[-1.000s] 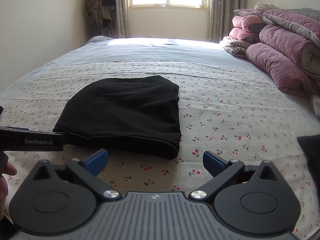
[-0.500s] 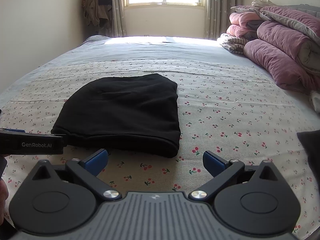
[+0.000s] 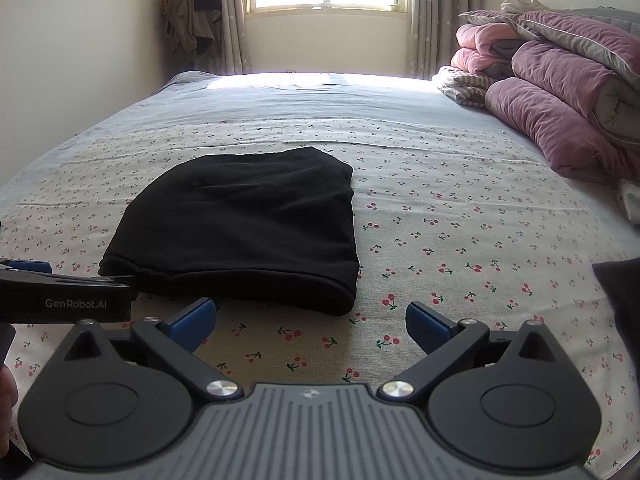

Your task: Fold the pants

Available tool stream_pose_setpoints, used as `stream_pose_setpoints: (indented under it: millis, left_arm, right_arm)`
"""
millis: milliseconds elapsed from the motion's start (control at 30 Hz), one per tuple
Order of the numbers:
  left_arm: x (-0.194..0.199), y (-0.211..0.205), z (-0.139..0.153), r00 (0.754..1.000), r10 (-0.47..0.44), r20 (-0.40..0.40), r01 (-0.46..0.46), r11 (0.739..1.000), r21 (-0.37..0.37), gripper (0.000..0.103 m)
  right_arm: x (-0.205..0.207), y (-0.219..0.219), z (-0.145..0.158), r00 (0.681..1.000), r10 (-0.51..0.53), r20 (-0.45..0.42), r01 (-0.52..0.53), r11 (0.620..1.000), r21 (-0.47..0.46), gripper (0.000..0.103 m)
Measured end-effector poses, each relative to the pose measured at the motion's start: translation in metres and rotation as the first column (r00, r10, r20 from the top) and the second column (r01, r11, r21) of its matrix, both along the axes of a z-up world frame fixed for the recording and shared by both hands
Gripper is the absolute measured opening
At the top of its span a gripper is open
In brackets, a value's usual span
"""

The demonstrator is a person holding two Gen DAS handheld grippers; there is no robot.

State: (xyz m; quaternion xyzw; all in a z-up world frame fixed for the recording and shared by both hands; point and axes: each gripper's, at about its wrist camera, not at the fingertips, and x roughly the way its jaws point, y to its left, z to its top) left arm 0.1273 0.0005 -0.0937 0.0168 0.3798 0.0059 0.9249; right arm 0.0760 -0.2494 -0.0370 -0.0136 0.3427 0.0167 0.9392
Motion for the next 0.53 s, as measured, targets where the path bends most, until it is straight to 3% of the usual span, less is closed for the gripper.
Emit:
stream_pose_setpoints:
  millis: [533]
  left_arm:
    - [-0.0019,-0.0048,-0.0003,1.000,-0.006,0.007,0.006,1.000,0.020,0.103]
  right_arm:
    - [-0.0001,-0.0024,-0.0004,1.000,-0.005,0.002,0.005,1.000,-0.006,0.091]
